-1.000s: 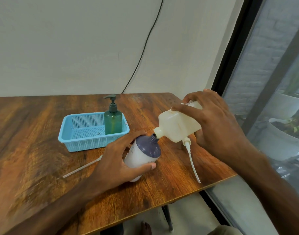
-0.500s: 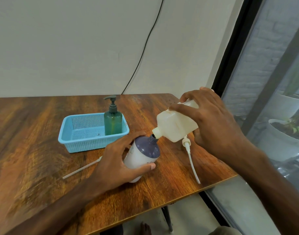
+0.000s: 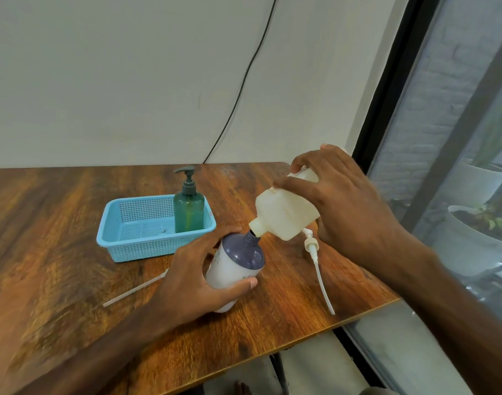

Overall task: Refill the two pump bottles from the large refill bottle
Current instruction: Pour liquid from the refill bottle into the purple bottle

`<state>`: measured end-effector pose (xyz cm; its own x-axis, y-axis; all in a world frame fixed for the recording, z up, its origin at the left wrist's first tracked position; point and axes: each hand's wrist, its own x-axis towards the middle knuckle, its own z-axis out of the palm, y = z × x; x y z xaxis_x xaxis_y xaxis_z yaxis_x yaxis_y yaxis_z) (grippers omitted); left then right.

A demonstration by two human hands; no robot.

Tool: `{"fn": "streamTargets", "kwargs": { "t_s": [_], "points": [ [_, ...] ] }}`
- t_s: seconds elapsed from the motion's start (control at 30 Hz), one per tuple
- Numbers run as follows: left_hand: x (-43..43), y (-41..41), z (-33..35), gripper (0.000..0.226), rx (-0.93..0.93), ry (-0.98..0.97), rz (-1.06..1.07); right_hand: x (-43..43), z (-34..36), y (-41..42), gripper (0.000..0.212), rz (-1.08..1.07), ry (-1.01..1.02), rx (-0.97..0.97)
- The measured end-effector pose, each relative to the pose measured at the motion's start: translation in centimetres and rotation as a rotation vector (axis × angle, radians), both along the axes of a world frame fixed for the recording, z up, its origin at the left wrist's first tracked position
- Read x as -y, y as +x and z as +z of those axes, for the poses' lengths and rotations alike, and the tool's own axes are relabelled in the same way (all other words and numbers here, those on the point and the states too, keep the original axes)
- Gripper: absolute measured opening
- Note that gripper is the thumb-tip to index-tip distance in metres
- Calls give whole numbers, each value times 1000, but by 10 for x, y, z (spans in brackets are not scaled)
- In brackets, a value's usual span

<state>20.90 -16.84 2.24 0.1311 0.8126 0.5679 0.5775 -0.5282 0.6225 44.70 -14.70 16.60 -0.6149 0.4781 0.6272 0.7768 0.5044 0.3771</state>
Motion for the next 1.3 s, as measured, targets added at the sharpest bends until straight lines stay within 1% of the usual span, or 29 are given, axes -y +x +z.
{"fn": "streamTargets", "kwargs": {
  "t_s": [0.17, 0.37, 0.47, 0.63, 1.03, 1.2, 1.3],
  "points": [
    [1, 1, 2, 81, 1, 15, -1, 1, 5, -7, 80, 11, 48, 18],
    [4, 2, 5, 71, 0, 47, -1, 0, 10, -12, 74, 7, 47, 67],
    [3, 2, 6, 72, -2, 53, 0, 0, 13, -14, 69, 5, 49, 98],
    [2, 1, 4, 71, -6, 55, -2, 1, 14, -18, 69, -23, 47, 128],
    [3, 2, 6, 69, -12, 65, -7, 5, 18, -28, 73, -66, 55, 159],
    [3, 3, 6, 70, -6, 67, -12, 6, 20, -29, 75, -97, 24, 183],
    [3, 3, 7, 69, -3, 68, -10, 8, 22, -30, 67, -117, -1, 204]
  ]
}}
